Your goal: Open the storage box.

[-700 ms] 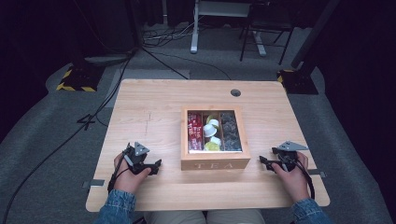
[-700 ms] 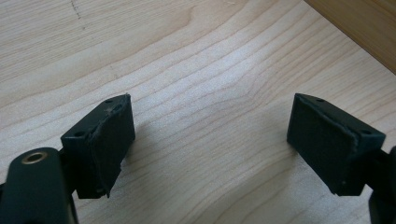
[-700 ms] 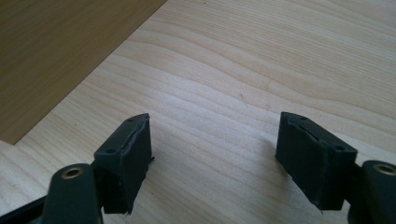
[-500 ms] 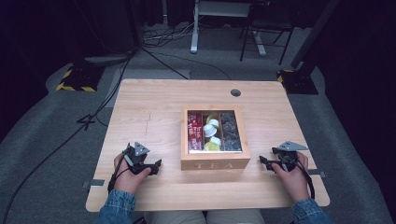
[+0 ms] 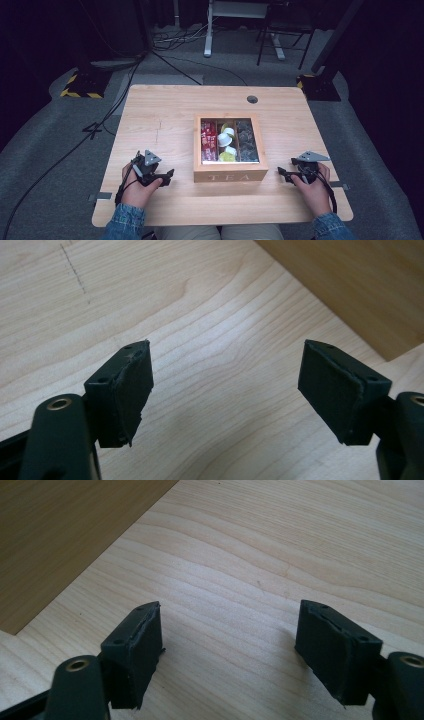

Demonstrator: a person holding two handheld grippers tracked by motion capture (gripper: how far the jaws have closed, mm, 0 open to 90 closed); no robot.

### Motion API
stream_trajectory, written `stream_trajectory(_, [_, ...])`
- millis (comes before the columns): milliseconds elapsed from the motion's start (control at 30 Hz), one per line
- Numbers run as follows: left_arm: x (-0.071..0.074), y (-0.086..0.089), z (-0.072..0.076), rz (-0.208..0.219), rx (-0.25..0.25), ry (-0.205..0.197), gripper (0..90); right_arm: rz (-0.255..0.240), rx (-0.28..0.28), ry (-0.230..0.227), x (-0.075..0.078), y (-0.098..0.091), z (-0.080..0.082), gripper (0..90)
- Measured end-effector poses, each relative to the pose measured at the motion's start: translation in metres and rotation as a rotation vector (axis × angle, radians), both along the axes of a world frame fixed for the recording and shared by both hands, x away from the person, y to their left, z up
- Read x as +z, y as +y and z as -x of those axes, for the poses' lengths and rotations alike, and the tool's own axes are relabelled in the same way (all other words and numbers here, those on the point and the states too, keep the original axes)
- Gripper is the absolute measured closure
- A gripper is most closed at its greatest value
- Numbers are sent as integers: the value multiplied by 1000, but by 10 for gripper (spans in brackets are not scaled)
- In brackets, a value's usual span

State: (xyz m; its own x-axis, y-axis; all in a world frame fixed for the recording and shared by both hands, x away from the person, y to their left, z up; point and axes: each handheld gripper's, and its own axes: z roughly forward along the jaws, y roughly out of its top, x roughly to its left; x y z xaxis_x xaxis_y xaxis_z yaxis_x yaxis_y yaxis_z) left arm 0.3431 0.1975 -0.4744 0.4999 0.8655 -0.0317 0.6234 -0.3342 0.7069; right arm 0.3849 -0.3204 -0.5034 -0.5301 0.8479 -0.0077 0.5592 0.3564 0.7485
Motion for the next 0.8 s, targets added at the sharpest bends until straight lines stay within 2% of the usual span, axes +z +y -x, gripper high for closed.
stream_trajectory(233, [17,-6,8,34,-28,-27,228,0,0,0,0,0,0,267])
stream_trajectory(300, [21,-7,11,33,-34,-48,232,0,1,-1,0,0,0,265])
stream_trajectory(533, [28,-11,16,50,-40,-73,255,1,-1,0,0,0,-1,261])
stream_trajectory(800, [44,-28,26,103,-115,-89,251,1,-1,0,0,1,-2,259])
